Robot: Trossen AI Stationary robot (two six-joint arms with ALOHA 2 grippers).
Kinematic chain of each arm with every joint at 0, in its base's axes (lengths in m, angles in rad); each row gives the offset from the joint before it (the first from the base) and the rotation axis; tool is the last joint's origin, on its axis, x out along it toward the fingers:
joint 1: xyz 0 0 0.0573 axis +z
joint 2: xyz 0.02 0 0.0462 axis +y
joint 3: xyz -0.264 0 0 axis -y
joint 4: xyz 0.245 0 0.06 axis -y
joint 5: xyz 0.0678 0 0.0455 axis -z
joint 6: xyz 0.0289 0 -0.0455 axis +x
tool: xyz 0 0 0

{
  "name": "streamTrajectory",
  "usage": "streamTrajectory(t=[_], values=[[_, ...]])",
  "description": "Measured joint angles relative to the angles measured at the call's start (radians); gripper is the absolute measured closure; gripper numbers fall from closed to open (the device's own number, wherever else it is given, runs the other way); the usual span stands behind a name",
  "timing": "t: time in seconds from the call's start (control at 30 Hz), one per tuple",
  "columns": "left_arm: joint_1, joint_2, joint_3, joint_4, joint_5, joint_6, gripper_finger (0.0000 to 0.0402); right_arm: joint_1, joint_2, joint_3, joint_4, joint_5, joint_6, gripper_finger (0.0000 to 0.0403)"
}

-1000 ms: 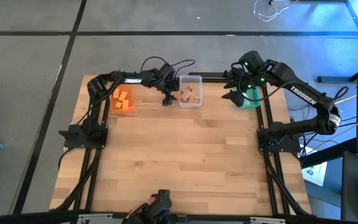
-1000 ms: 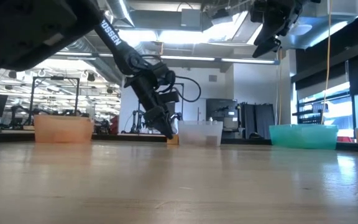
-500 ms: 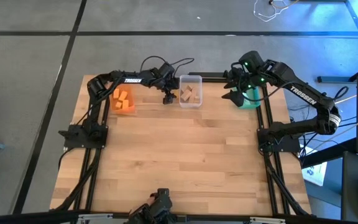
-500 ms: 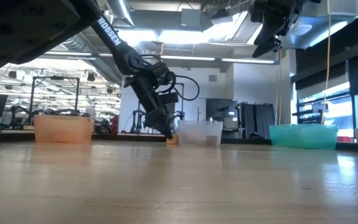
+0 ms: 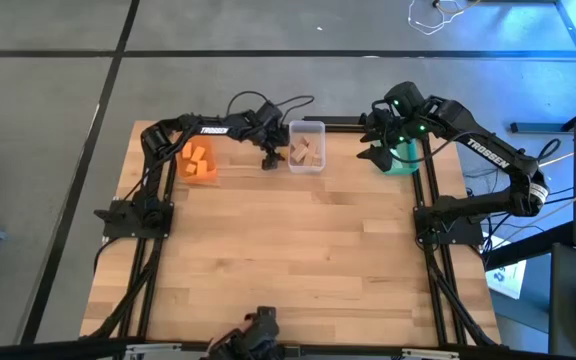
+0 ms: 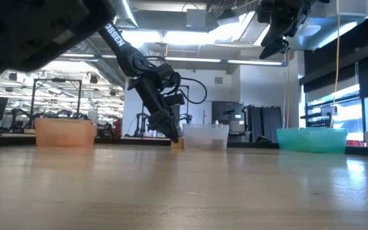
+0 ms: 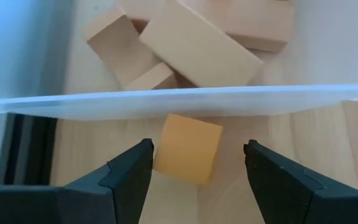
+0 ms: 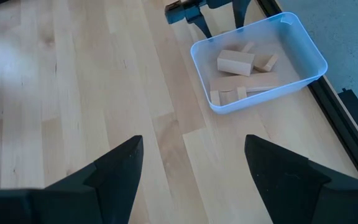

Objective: Sort & place blocks by color
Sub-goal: Put the orange block into the orange bin

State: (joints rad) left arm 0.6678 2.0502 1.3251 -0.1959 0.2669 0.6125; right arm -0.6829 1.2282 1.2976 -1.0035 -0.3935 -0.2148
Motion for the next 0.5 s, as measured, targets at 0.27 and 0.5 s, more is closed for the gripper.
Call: streamTrajectory(t=[0.27,0.5], values=[[-0.033,0.050,0.004,0.000,-0.014,0.024,0.0172,0.000,0.000,0.000,0.001,0.000,0.000,0.0121],[-0.048,0.050,0.004,-0.006,-0.044,0.008,0.0219,0.000,0.000,0.000,0.001,0.000,0.000,0.0121]])
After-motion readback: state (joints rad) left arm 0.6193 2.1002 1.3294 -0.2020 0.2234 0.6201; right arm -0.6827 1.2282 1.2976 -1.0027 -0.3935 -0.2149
